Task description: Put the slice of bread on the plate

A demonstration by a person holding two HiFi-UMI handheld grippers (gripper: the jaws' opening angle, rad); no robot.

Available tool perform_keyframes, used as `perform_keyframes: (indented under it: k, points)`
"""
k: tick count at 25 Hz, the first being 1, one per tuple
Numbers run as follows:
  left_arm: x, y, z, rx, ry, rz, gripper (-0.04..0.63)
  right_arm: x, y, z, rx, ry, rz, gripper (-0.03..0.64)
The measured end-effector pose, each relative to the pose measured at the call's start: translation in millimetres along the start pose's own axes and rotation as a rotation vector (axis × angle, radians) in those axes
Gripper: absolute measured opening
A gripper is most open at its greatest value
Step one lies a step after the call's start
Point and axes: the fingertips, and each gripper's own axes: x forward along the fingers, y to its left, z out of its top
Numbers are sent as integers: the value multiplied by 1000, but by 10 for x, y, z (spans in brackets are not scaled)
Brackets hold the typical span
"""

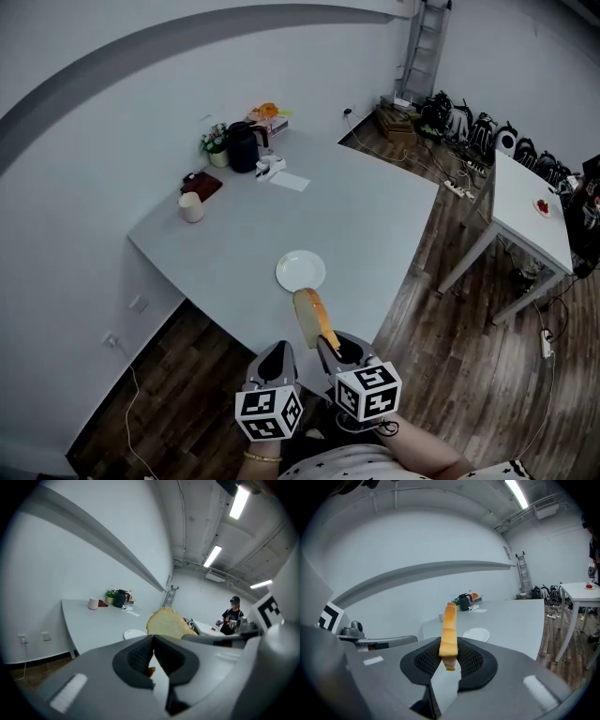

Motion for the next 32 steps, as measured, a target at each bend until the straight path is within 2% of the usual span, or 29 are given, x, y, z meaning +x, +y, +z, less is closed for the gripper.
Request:
perform_keyframes:
  k: [5,10,17,26,32]
  points:
    - [511,173,65,15,21,7,8,638,-283,114,-13,60,8,86]
    - [1056,422,126,-6,38,42,8,1302,-556,160,-15,151,28,86]
    - [1578,701,88,-59,88,89,8,1996,-799,67,69,261,70,86]
    - [1910,814,7,-67,133,87,8,2387,-875,13,90,325,115,89]
    - [1994,742,-17,-67,146,69,8,2366,-1051,28,-35,312,15,132]
